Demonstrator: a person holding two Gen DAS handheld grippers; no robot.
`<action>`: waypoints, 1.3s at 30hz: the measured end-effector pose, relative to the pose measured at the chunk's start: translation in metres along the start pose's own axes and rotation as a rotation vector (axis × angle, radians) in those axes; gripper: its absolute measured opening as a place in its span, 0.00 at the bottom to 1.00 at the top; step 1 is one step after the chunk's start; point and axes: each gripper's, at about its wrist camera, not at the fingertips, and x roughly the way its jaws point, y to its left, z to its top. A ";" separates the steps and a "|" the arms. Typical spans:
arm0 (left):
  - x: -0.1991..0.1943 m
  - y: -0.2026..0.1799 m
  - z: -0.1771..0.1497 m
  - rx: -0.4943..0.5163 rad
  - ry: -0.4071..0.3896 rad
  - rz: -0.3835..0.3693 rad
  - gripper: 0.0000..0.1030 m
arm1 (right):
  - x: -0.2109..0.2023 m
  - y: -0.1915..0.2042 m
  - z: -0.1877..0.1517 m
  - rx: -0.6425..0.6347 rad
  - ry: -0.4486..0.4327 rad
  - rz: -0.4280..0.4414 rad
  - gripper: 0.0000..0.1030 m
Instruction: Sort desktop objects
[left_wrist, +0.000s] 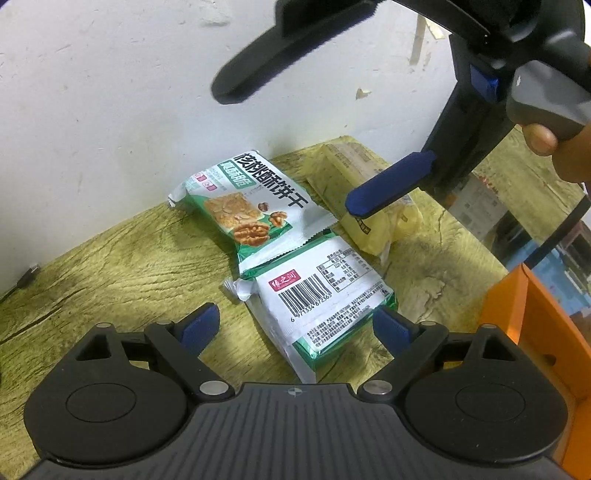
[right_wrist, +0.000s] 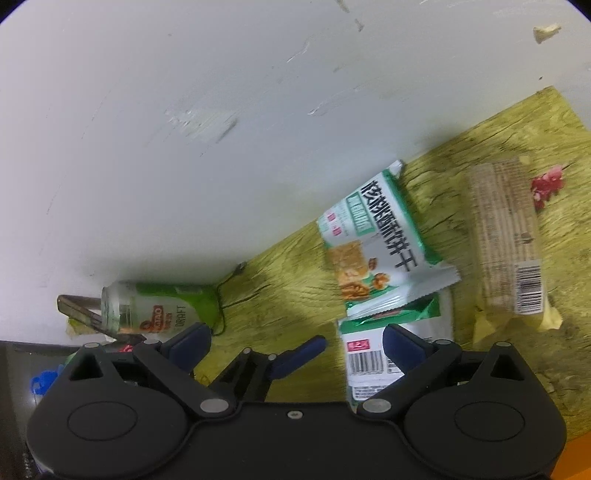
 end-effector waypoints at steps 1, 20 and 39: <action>0.000 0.000 0.000 0.000 0.000 0.000 0.88 | 0.000 -0.001 0.000 0.000 -0.001 -0.001 0.98; -0.002 -0.007 -0.001 0.037 -0.011 -0.029 0.88 | 0.002 -0.013 0.014 -0.024 -0.038 -0.157 0.98; 0.012 -0.016 -0.004 0.090 0.042 -0.037 0.88 | 0.043 -0.016 0.006 -0.002 0.091 -0.248 0.98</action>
